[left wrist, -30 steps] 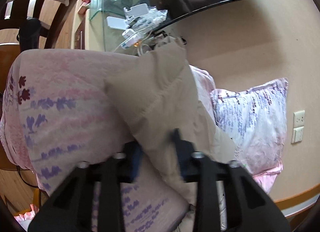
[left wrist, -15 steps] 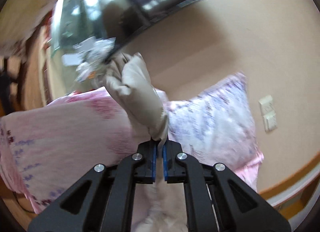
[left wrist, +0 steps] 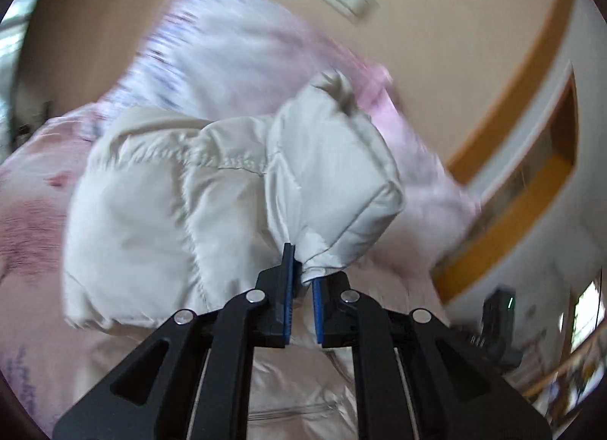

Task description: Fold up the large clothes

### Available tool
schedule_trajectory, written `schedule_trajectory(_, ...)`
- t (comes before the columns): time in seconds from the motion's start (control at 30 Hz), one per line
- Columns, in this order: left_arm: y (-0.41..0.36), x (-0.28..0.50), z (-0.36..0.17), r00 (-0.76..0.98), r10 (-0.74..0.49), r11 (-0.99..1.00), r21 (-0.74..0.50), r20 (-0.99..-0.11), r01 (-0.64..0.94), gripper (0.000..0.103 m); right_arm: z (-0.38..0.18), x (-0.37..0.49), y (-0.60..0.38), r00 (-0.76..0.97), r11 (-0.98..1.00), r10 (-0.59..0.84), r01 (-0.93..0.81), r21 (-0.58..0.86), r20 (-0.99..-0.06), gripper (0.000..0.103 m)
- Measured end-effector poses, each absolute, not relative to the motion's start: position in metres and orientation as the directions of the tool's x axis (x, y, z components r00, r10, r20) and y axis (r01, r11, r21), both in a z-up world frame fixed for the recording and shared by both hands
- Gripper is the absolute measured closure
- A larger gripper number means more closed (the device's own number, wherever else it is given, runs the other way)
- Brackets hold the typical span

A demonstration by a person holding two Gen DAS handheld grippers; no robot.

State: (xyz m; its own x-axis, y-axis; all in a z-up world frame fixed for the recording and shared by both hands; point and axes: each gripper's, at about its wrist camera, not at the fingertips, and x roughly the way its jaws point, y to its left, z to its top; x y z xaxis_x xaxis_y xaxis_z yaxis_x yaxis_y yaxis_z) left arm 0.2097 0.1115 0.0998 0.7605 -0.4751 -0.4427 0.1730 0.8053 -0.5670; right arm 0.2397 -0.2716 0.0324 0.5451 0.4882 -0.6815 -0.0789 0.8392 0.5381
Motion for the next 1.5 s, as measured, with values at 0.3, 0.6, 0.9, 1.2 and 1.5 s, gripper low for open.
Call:
schedule_trajectory(0.3, -0.003, 0.241, 0.045, 0.581, -0.453, 0.890, -0.380, -0.676, 0.251, 0.081, 0.030, 0.241, -0.277, 0.545, 0.831, 0.496, -0.074, 0.551, -0.676, 0.025)
schedule_trajectory(0.6, -0.008, 0.234, 0.038, 0.535, -0.573, 0.815, -0.501, -0.621, 0.292, 0.005, 0.027, 0.245, -0.273, 0.524, 0.806, 0.536, -0.084, 0.585, -0.662, 0.025)
schedule_trajectory(0.9, 0.085, 0.200, 0.059, 0.667, -0.540, 0.776, -0.611, -0.513, 0.157, 0.002, 0.003, 0.266, -0.242, 0.383, 0.750, 0.635, -0.094, 0.655, -0.671, 0.032)
schedule_trajectory(1.2, 0.180, 0.151, 0.011, 0.662, -0.293, 0.853, -0.501, -0.690, -0.144, 0.002, -0.033, 0.285, -0.216, 0.273, 0.719, 0.677, -0.047, 0.694, -0.683, 0.063)
schedule_trajectory(1.5, 0.206, 0.136, 0.000, 0.649, -0.207, 0.865, -0.446, -0.732, -0.228, 0.002, 0.047, 0.270, -0.224, 0.554, 0.776, 0.598, -0.217, 0.593, -0.579, 0.090)
